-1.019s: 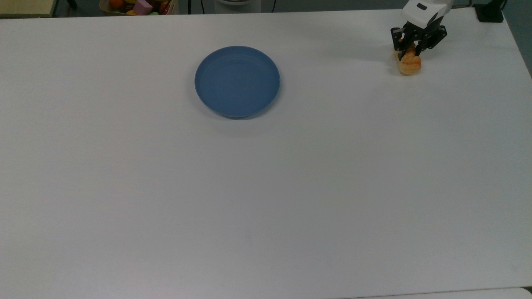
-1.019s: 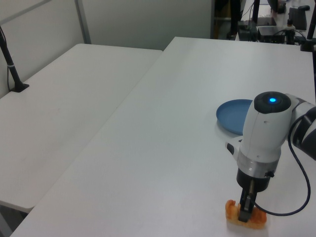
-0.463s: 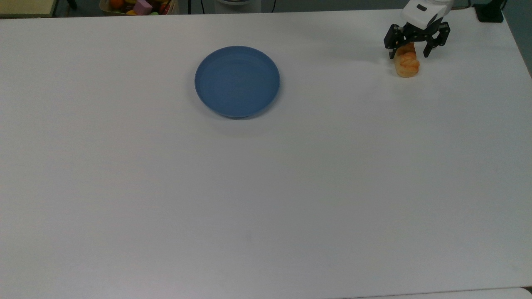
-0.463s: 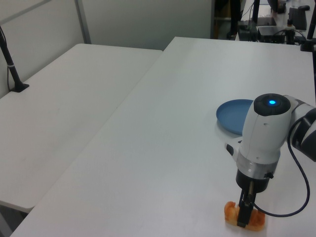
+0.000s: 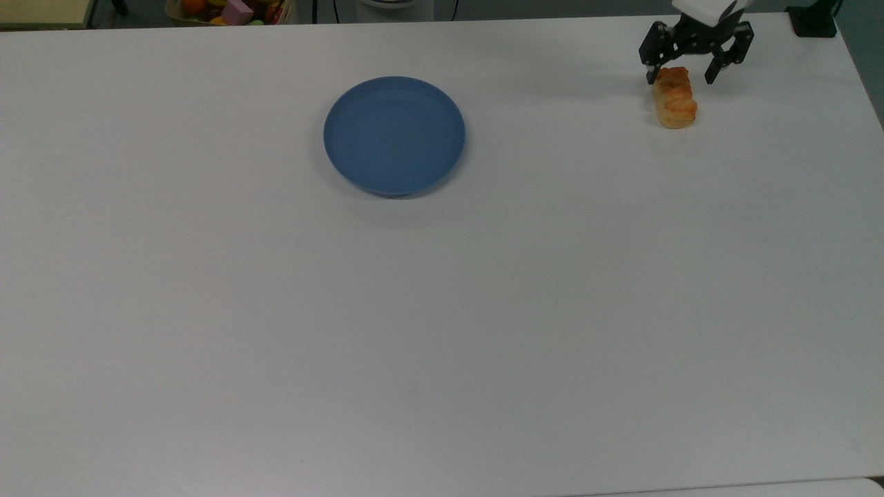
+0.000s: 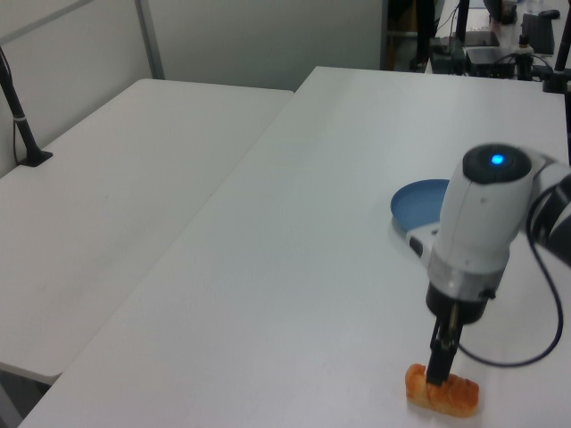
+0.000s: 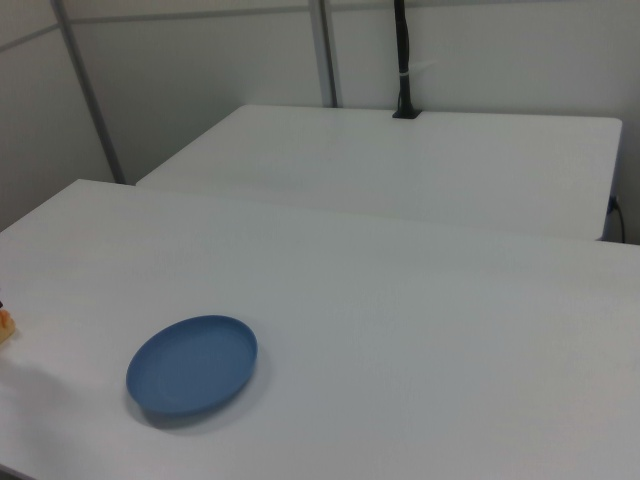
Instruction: Put the bread on the table
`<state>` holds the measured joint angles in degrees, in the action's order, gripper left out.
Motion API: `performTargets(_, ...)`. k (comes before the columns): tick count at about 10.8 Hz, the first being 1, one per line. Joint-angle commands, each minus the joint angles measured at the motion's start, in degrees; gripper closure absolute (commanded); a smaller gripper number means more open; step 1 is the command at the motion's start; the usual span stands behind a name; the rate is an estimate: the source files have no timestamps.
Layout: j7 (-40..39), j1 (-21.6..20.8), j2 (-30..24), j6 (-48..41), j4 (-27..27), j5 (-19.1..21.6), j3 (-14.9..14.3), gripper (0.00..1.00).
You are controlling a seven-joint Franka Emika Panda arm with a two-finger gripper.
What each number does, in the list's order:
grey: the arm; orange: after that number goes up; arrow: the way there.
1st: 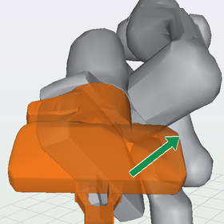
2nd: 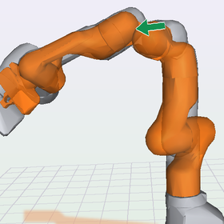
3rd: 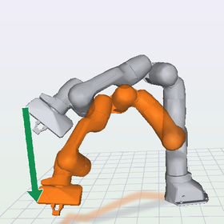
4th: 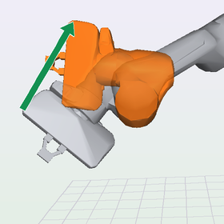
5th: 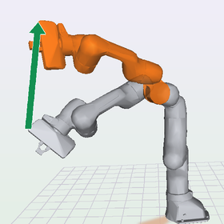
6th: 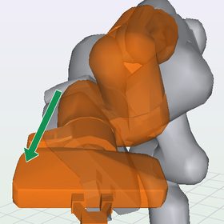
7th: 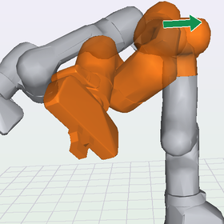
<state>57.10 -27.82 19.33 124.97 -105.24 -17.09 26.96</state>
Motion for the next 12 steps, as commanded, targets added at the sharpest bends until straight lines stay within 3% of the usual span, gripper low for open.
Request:
performTargets(1, -6.53, 2.76, -8.33, -8.30, -0.85, 2.22, -0.59, 0.00)
performTargets(4, -21.28, 9.00, -13.78, -16.66, 1.61, 8.47, -3.83, 0.00)
performTargets(6, -30.59, 9.28, -17.29, -20.80, 1.97, 8.92, -11.62, 0.00)
performTargets(9, -46.93, 9.37, -20.29, -27.82, 6.08, 16.19, -26.38, 0.00)
performTargets(10, -51.25, 9.37, -20.91, -30.28, 7.06, 16.91, -30.52, 0.00)
performTargets(12, -54.37, 9.45, -22.22, -30.92, 7.24, 16.48, -36.51, 0.00)
